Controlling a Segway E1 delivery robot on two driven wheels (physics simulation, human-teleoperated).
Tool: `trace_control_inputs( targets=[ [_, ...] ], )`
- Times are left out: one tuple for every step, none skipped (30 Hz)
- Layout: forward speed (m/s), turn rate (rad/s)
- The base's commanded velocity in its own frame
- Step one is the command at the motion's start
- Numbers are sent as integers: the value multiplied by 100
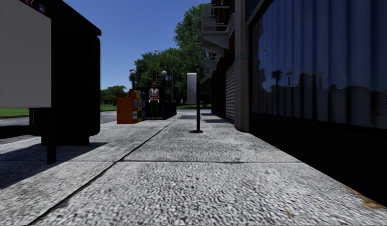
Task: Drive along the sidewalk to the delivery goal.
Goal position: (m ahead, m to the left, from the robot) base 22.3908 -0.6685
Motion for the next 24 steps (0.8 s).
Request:
trace_control_inputs(
  targets=[
    [200,48],
    [200,48],
    [200,48],
    [200,3],
    [200,0],
    [200,0],
    [200,0],
    [200,0],
    [200,0],
    [200,0],
    [200,0],
    [200,0],
    [200,0],
    [200,0],
    [200,0],
    [200,0],
    [200,0],
    [200,24],
    [200,49],
    [200,56],
    [200,56],
    [200,58],
    [200,58],
    [200,44]
  ],
)
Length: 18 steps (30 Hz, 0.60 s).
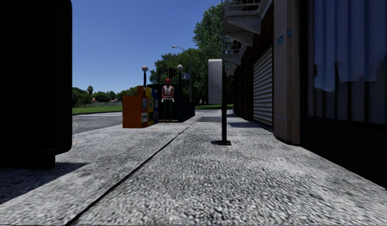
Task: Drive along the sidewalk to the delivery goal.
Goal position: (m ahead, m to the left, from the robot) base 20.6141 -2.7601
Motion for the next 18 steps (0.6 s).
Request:
trace_control_inputs(
  targets=[
    [200,23],
    [200,10],
    [200,2],
    [200,2],
    [200,0],
    [200,0],
    [200,0],
    [200,0],
    [200,0],
    [200,0],
    [200,0],
    [200,0],
    [200,0],
    [200,0],
    [200,0],
    [200,0],
    [200,42],
    [200,54]
  ],
)
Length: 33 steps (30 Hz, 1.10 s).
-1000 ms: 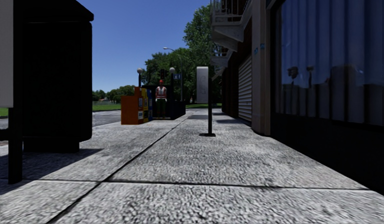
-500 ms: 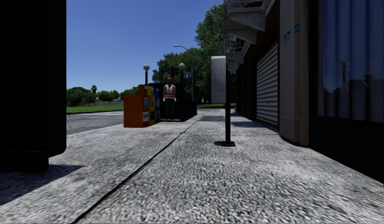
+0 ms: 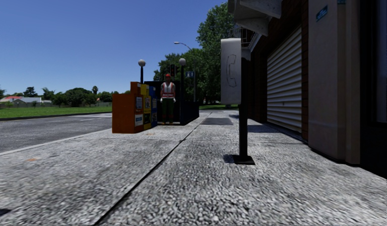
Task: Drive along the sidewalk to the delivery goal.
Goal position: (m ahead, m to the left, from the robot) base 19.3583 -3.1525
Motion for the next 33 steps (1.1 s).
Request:
trace_control_inputs(
  targets=[
    [200,59],
    [200,59],
    [200,60],
    [200,60],
    [200,60],
    [200,47],
    [200,47],
    [200,2],
    [200,0],
    [200,0],
    [200,0],
    [200,0],
    [200,0],
    [200,0],
    [200,0],
    [200,0],
    [200,0],
    [200,0],
    [200,0],
    [200,0],
    [200,0],
    [200,0],
    [200,0],
    [200,0],
    [200,0],
    [200,0],
    [200,0],
    [200,0],
    [200,0],
    [200,0],
    [200,0],
    [200,0],
    [200,0]
  ],
)
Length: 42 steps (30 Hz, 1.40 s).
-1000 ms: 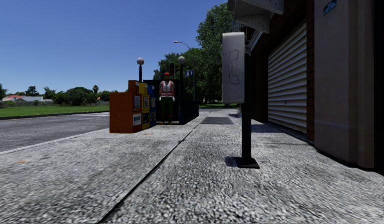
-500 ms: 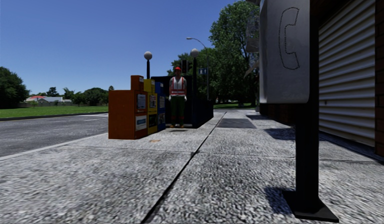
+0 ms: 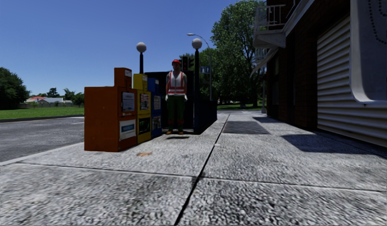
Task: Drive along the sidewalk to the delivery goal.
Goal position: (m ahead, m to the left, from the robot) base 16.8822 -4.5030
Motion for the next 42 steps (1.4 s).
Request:
trace_control_inputs(
  targets=[
    [200,0],
    [200,0],
    [200,0],
    [200,0],
    [200,0],
    [200,-23],
    [200,-41],
    [200,-54],
    [200,-54],
    [200,-61],
    [200,-72],
    [200,-88],
    [200,-99],
    [200,-99],
    [200,-102],
    [200,-102],
    [200,-102],
    [200,-103],
    [200,-103],
    [200,-103],
    [200,-103],
    [200,-103],
    [200,-103],
    [200,-53],
    [200,-10],
    [200,-5],
    [200,-5],
    [200,-3],
    [200,-2],
    [200,-2],
    [200,-1],
    [200,-1],
    [200,-1],
    [200,-1],
    [200,0],
    [200,0],
    [200,0],
    [200,0],
    [200,0],
    [200,0],
    [200,0],
    [200,0]
  ],
)
